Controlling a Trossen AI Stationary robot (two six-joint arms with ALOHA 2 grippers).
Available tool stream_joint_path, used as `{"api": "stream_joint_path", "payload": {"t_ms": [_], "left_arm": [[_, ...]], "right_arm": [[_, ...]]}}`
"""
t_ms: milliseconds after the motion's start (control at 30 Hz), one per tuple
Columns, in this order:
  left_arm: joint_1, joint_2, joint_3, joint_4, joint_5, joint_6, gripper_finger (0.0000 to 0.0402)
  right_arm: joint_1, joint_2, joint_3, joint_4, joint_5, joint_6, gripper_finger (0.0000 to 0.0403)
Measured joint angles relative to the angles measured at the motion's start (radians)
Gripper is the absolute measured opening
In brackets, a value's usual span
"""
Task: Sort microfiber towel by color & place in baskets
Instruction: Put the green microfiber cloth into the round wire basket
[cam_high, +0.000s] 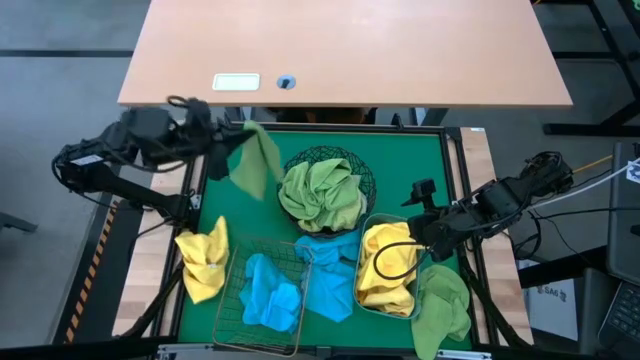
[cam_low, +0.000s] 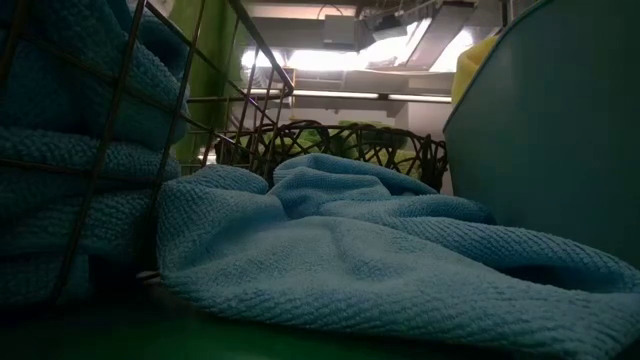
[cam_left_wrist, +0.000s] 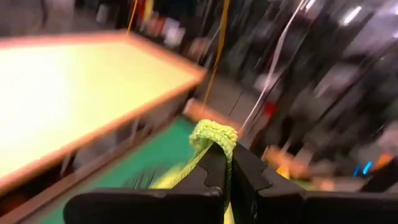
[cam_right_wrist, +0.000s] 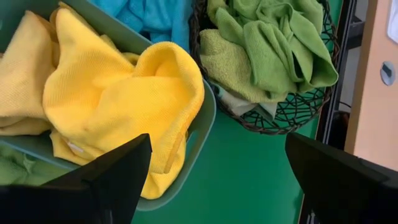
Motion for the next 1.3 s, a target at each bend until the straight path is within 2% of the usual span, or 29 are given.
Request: {"api": "stream_joint_path", "payload": {"t_ms": [133, 267, 433, 733, 900, 1067, 1200, 1300], "left_arm": [[0.0, 0.008, 0.012, 0.281, 0.008, 0.161, 0.0], [0.007, 0.033, 0.012, 0.504, 0.058, 0.323, 0.0], [0.039, 0.095, 0.012, 0.676, 0.145, 0.382, 0.0], [0.132, 0.274, 0.012, 0.708, 0.171, 0.355, 0.0], [0.173, 0.368, 0.01, 0.754, 0.261, 0.354, 0.0], [0.197, 0.413, 0.01, 0.795, 0.331, 0.351, 0.0], [0.199, 0.427, 0.011, 0.707, 0.351, 0.329, 0.0], [0.195, 0.438, 0.011, 0.575, 0.352, 0.329, 0.0]], "right_arm": [[0.0, 0.0, 0.0, 0.0, 0.0, -0.001, 0.037], [0.0, 0.0, 0.0, 0.0, 0.0, -0.018, 0.037], [0.0, 0.0, 0.0, 0.0, -0.001, -0.043, 0.037], [0.0, 0.0, 0.0, 0.002, -0.054, -0.051, 0.037], [0.0, 0.0, 0.0, 0.002, -0.083, -0.051, 0.037], [0.0, 0.0, 0.0, 0.001, -0.116, -0.051, 0.037], [0.0, -0.013, -0.031, 0.003, -0.154, -0.051, 0.037], [0.0, -0.048, -0.102, 0.037, -0.169, -0.044, 0.037]]}}
